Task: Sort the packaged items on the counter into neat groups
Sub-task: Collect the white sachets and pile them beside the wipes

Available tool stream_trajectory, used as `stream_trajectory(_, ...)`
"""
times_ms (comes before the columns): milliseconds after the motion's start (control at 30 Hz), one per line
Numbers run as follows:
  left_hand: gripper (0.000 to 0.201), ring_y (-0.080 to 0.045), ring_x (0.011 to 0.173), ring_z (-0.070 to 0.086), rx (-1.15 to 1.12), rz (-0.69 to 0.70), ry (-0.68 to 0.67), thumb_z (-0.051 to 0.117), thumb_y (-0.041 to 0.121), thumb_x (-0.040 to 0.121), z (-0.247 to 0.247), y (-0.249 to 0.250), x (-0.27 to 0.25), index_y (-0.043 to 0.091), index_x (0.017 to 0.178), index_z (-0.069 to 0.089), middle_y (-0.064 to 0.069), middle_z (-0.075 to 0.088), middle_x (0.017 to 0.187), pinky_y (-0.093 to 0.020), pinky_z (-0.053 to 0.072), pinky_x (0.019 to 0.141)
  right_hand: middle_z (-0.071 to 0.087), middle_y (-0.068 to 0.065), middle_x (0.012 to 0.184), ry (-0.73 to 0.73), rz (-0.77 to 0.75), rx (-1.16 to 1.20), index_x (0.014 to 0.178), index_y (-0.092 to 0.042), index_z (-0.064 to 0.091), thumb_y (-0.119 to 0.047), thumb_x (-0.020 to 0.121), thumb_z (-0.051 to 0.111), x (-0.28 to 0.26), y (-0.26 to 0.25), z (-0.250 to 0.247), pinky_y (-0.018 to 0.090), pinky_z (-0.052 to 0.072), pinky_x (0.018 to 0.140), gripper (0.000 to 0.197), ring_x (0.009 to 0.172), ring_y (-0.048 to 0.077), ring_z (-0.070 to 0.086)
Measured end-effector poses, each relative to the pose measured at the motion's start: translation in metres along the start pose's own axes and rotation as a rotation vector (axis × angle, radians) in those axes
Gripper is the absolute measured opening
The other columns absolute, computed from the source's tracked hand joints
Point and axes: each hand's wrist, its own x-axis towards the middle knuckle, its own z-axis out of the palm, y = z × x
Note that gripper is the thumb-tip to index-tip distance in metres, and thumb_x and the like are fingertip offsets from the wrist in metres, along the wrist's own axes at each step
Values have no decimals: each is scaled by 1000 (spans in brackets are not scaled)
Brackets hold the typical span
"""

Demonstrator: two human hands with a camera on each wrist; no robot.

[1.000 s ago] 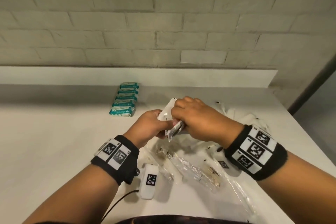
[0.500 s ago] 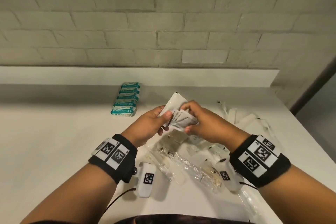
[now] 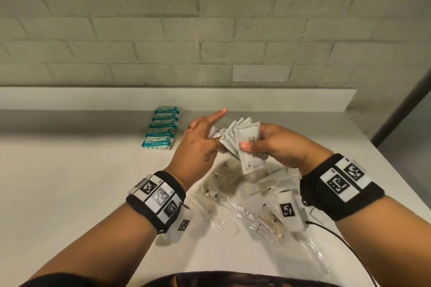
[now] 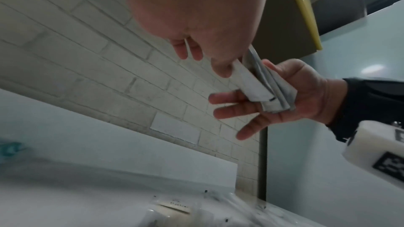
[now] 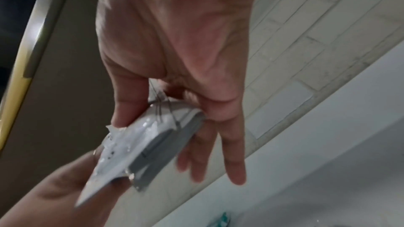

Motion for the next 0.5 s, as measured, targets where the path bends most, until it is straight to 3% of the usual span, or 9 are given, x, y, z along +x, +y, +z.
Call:
stream_trajectory(33,48,-31,125,46,-35,-34,2,65,-9,74,2,1,1,23,110,66,-8,41,147,-50,46,97,68,-4,75,-6,-10,5,105,-8,62,-1,90,60,2,0,6,17,43,56,17,61,7,60)
stream_trajectory(100,77,-17,130,45,-229,-260,-24,58,-3,84,3,1,1,32,147,28,0,39,147,-35,41,106,67,-2,79,55,-40,58,118,-6,55,2,90,58,7,2,14,13,45,51,29,59,1,61)
stream_trajectory(133,78,-9,128,47,-389,-429,-19,55,4,91,2,2,2,36,150,15,6,44,143,-27,40,105,68,1,86,103,-47,111,122,-4,52,3,90,57,8,4,16,13,48,53,33,64,2,65)
stream_trajectory(167,69,-4,124,50,-524,-570,1,51,14,96,2,3,2,36,151,15,12,51,134,-23,40,103,70,6,95,154,-50,176,125,-3,51,2,90,58,9,8,17,17,54,60,36,75,8,69)
stream_trajectory(233,42,-8,112,58,-669,-740,27,41,30,101,-2,2,3,30,143,40,16,61,117,-25,46,95,70,11,107,194,-50,248,126,-5,51,2,89,58,9,14,16,25,58,75,38,92,21,69)
stream_trajectory(267,37,-11,103,61,-739,-779,-2,38,35,101,-4,2,3,27,135,52,13,64,110,-27,49,86,71,9,106,174,-43,232,124,-8,53,3,89,59,8,15,15,25,58,75,37,93,20,69)
stream_trajectory(333,32,-11,77,60,-862,-808,-115,43,38,99,-5,2,5,23,115,67,6,68,91,-26,48,64,73,-1,93,89,-41,80,115,-16,57,5,88,59,5,13,16,16,54,64,34,80,5,69)
stream_trajectory(433,17,-11,54,50,-942,-844,-171,57,25,94,-6,1,13,15,84,68,-4,59,67,-23,44,51,67,-9,88,219,-57,-142,111,-21,58,-3,88,63,9,14,13,8,44,54,29,67,-11,61)
stream_trajectory(500,12,-10,53,52,-971,-865,-143,58,12,93,-7,0,18,11,84,64,-6,60,67,-20,45,49,67,-9,95,433,-72,-136,114,-24,57,-12,89,64,14,18,5,18,51,65,29,81,-3,64)
